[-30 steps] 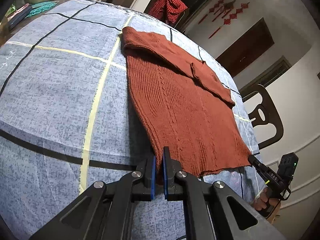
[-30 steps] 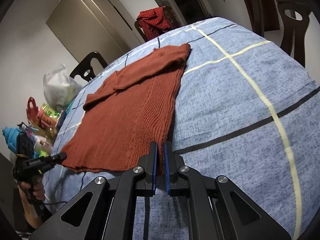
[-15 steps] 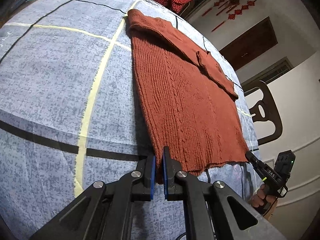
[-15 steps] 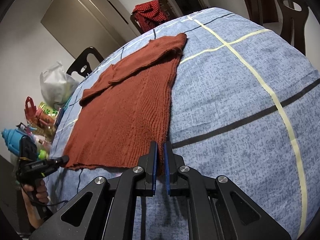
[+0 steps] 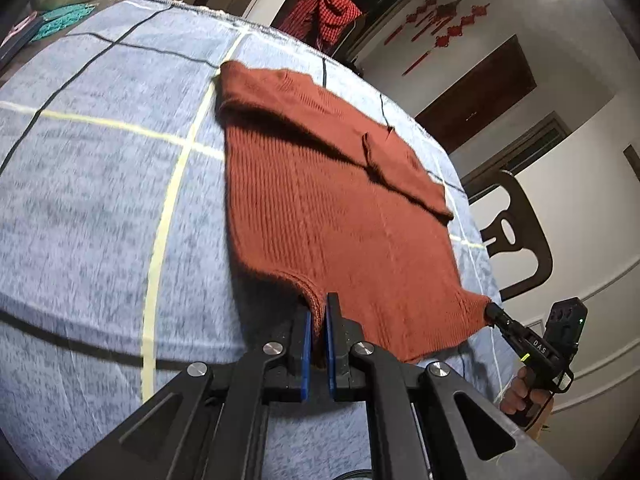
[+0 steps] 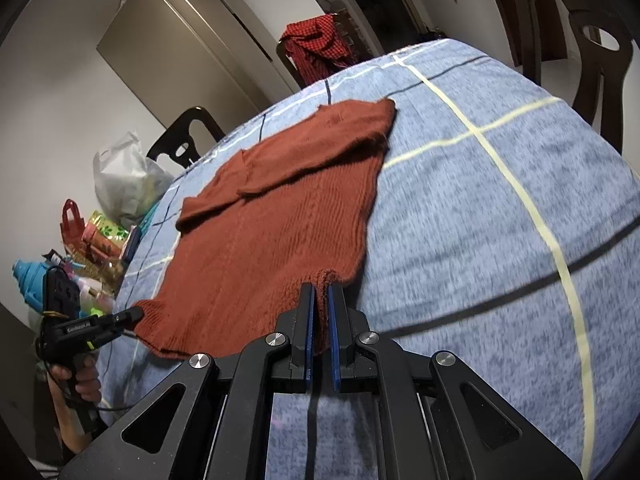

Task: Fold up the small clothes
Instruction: 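Lift the hem with both grippers and fold it toward the collar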

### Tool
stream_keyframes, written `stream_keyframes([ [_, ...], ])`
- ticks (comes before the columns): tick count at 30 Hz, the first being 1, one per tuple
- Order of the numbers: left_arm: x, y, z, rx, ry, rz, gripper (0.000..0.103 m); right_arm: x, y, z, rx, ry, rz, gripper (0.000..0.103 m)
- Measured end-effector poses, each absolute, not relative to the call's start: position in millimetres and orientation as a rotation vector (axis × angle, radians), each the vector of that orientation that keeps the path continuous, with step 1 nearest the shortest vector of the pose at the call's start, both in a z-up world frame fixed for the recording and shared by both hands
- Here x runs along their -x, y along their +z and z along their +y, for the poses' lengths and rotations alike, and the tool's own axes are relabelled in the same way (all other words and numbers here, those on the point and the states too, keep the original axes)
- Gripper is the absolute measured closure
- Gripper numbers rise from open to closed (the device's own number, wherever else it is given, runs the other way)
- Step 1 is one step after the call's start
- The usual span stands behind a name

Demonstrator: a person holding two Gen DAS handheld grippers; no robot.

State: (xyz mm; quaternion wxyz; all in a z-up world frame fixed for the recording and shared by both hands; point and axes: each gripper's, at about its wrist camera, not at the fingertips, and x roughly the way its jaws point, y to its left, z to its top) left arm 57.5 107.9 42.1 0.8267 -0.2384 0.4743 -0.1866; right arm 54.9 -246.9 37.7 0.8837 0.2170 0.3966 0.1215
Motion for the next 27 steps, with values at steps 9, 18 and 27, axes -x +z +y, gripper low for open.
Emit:
stream_keyframes([
  [9, -88.3, 62.3, 109.9, 0.540, -0.406, 0.938, 0.096, -80.1, 55.5, -248.2, -0.462, 0.278, 0.788, 0.097],
  [18, -124.1, 66.7, 113.7, 0.557, -0.392, 0.923, 0.096, -117.4, 68.9, -249.3, -0.461, 0.285, 0.778, 0.097],
  [27, -163.8, 75.4, 111.8, 0.561, -0.376, 0.894, 0.096, -155.9, 78.7, -246.1, -0.444, 0.279, 0.775, 0.097],
])
